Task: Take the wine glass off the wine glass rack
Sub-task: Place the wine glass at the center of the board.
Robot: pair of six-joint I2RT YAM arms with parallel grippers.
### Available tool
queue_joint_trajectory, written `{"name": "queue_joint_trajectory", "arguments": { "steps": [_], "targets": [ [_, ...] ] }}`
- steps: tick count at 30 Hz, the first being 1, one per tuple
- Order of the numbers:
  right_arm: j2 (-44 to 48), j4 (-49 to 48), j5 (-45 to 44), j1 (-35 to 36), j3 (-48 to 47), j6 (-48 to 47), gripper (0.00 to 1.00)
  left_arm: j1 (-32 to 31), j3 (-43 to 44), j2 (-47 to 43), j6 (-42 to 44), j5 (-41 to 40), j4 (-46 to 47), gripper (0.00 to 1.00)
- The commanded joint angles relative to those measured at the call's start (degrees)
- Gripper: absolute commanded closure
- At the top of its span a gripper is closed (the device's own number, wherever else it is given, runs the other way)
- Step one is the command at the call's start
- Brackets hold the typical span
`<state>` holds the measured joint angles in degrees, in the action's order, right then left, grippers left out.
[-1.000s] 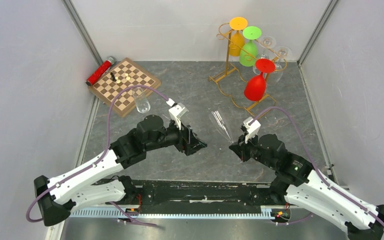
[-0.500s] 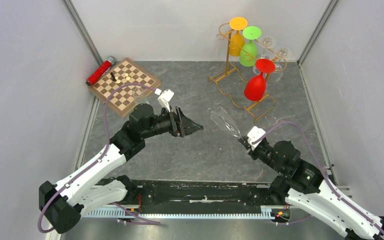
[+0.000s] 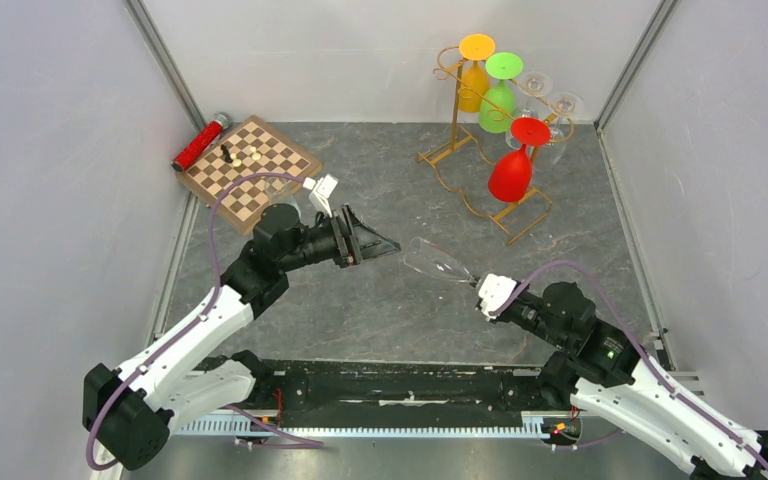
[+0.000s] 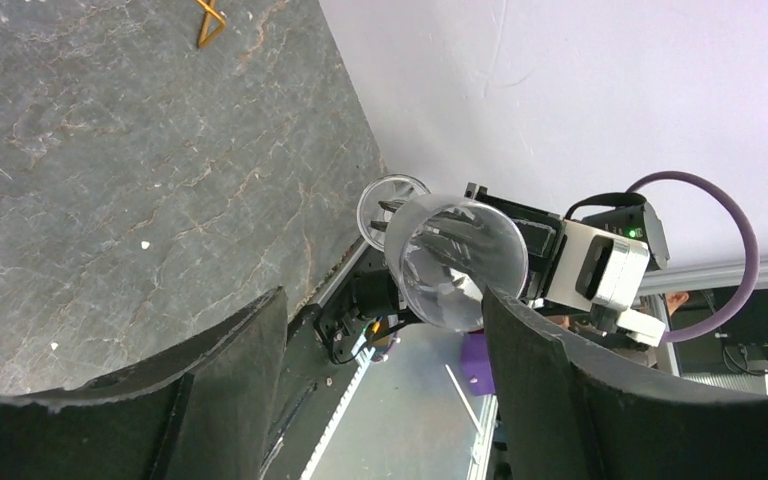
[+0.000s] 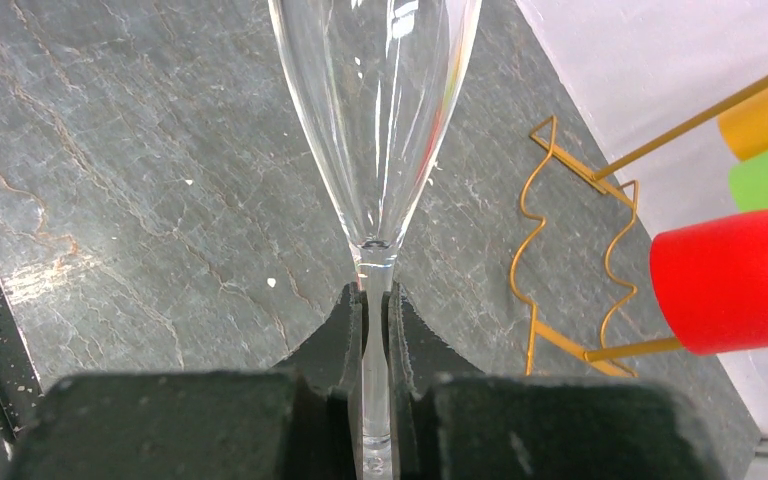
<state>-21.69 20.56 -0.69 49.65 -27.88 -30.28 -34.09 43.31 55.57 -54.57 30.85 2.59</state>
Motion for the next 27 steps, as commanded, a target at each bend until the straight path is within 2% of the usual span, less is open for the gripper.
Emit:
{"name": "queue_joint_trajectory", "arguments": {
  "steps": [1,15,27],
  "targets": [
    [-0.6,-4.73,3.03,0.01,-0.84,-2.92,1.0,0.42,0.23,0.31,-2.39,2.58,-0.1,0.24],
    [-5.61,-9.22,4.43,0.07,-3.66,-1.96,1.0,0.51,0.02,1.88,-1.0,4.97,-1.66,0.34],
    [-7.0,-11.58,5.53,0.44,-4.03,-0.63,1.0,0.51,-0.34,1.64,0.0,5.89,-3.94,0.52]
  ]
}}
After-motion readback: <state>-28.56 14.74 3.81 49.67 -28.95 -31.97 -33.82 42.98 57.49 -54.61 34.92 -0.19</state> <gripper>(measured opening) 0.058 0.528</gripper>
